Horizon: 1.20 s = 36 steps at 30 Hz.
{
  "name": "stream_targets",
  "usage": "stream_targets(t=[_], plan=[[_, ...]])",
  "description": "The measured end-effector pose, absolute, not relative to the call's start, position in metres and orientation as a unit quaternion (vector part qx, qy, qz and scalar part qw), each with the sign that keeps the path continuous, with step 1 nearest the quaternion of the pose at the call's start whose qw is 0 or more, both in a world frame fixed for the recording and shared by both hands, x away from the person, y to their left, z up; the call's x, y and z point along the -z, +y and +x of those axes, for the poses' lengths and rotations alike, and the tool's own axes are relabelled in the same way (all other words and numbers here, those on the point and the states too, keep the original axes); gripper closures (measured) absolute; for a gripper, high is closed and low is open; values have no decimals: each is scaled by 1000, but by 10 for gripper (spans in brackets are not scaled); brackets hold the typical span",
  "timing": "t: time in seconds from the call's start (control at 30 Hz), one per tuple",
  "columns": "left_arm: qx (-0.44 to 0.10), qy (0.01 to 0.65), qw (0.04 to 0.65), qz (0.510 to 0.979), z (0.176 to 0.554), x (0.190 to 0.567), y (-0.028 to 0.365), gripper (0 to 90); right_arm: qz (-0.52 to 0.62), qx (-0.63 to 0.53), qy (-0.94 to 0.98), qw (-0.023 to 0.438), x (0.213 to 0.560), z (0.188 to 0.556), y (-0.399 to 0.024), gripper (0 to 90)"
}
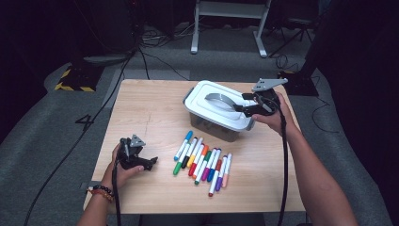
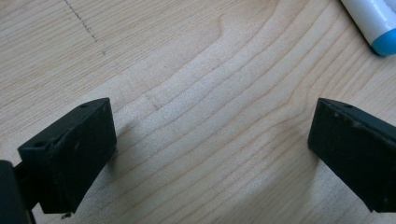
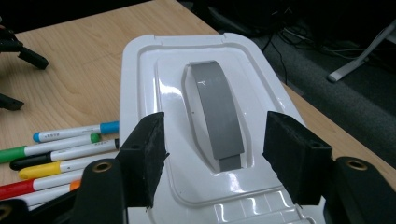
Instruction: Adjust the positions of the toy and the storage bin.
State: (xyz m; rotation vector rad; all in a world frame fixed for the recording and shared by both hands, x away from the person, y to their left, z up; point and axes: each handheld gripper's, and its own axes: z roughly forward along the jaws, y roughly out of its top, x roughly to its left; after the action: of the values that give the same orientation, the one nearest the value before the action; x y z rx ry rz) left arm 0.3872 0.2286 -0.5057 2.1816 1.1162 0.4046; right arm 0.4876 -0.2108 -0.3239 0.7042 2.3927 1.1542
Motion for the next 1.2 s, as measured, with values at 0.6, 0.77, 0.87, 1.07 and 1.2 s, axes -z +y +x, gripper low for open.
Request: stream_targets(t=[0.6,0.77,0.87,1.07,1.2], plan=[[-153,425,323,832,387,506,229,12,257,-363,881,164,344,535,-169,356],[-154,424,322,833,386,506,229,12,260,-352,884,163,352,543,-161,404],[-154,421,321,834,385,505,229,13,256,-342,891,156,359,545,-154,436],[-154,415,321,837,383,505,230,13,251,-348,889,159,359,546,-147,513],[-151,414,323,838,382,505,230,13,247,-344,890,167,359,548,-147,574]])
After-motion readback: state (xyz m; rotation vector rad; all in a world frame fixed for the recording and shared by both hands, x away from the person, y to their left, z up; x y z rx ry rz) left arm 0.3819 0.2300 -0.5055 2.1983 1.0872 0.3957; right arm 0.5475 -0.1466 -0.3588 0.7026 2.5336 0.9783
